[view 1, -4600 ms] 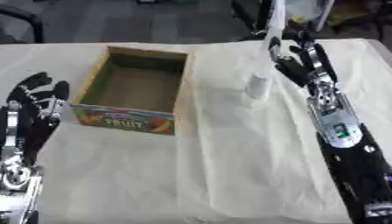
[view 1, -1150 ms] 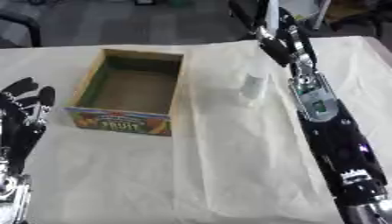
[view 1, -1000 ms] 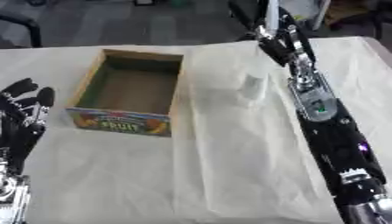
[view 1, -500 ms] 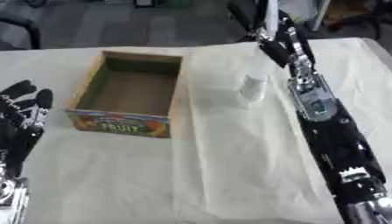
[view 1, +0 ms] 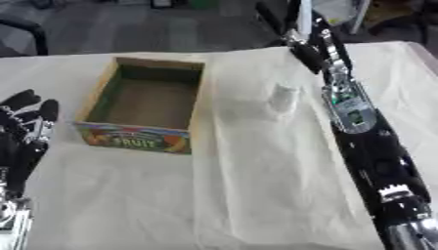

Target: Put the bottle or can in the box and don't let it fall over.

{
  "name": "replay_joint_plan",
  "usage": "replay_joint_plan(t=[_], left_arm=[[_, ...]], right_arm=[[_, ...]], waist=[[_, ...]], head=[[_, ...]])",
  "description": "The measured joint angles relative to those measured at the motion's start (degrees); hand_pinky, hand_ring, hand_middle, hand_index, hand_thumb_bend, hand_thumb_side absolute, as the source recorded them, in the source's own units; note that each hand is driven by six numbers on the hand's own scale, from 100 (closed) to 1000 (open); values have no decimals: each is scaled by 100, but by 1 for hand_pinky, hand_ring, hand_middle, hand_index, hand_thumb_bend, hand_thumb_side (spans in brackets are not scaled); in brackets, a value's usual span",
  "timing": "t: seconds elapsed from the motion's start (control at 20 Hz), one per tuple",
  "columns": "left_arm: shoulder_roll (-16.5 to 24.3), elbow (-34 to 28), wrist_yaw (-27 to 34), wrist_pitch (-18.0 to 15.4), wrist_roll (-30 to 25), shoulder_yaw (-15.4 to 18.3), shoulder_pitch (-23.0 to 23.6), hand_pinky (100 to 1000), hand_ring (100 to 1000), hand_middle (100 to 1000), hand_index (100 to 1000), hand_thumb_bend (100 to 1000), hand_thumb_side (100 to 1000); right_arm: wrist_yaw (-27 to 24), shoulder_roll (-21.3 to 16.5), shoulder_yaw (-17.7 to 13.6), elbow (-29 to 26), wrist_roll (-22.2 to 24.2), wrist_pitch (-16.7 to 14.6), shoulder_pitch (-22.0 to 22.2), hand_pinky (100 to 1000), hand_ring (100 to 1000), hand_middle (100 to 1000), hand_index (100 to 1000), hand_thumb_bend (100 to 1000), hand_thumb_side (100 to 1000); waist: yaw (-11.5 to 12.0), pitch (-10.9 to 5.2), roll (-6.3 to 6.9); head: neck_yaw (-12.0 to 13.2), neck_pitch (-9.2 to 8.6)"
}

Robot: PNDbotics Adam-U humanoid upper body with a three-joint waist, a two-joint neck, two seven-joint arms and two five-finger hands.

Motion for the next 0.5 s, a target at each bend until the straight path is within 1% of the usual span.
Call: replay_joint_plan(t=[0.5], left_arm=[[-43,0,0,0,0,0,0,666,674,723,817,590,625]], right_arm=[[-91,-37,-32,42,5,6,-40,947,1000,1000,1000,100,603]], waist=[[12,0,-3]], head=[[0,0]])
